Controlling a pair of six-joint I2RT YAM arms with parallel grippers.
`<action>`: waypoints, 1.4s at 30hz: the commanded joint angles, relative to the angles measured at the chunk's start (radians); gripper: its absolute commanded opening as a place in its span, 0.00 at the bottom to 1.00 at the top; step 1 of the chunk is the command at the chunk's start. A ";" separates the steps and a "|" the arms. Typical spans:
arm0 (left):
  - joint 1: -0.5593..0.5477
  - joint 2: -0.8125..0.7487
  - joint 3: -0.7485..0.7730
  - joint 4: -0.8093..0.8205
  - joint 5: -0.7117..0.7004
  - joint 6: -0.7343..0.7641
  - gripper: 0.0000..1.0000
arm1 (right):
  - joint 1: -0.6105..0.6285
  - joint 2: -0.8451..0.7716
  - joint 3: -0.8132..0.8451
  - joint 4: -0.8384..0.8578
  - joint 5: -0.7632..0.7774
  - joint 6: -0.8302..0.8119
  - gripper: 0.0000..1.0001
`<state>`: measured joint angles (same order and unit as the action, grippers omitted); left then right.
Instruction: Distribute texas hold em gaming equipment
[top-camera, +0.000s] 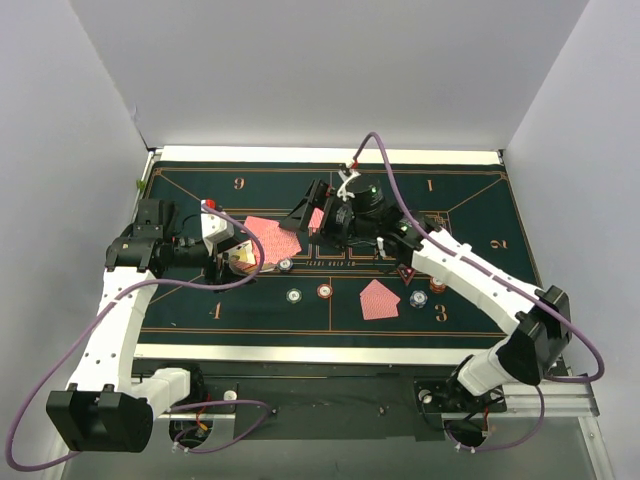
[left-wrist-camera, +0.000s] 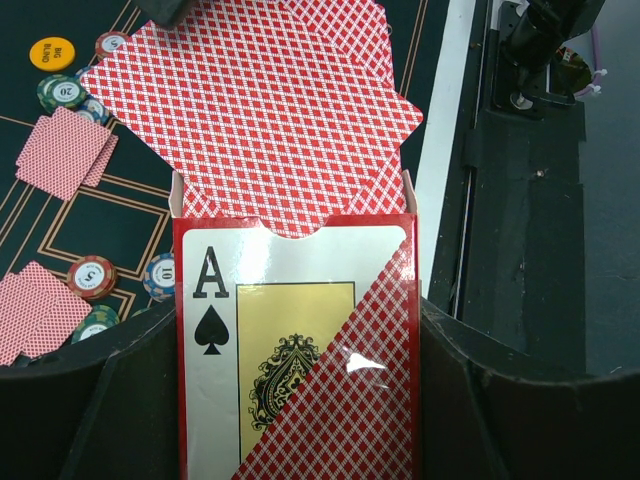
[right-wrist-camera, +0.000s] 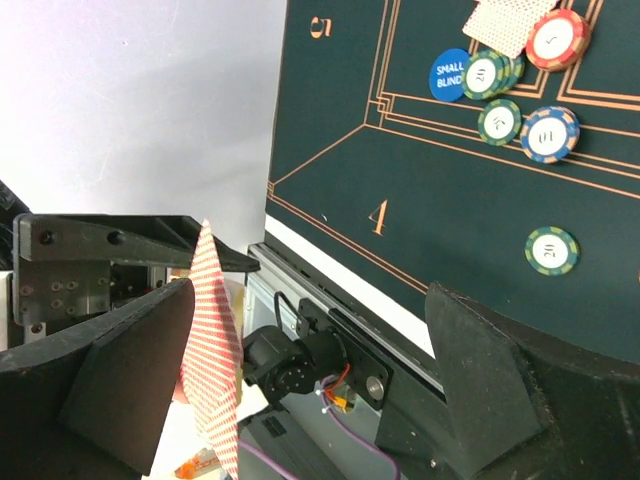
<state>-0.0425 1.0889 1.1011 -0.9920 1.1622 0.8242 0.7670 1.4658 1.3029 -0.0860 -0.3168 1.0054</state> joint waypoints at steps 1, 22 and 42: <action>0.006 -0.026 0.023 -0.004 0.044 0.012 0.00 | 0.023 0.013 0.079 0.074 0.004 0.016 0.93; 0.007 -0.017 0.046 0.001 0.040 0.009 0.00 | 0.055 0.013 0.001 0.123 -0.073 0.045 0.51; 0.007 -0.021 0.043 0.016 0.048 -0.007 0.00 | 0.005 -0.088 -0.051 0.055 -0.018 0.007 0.33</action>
<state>-0.0425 1.0809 1.1015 -0.9955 1.1488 0.8188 0.7811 1.4353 1.2556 -0.0113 -0.3603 1.0435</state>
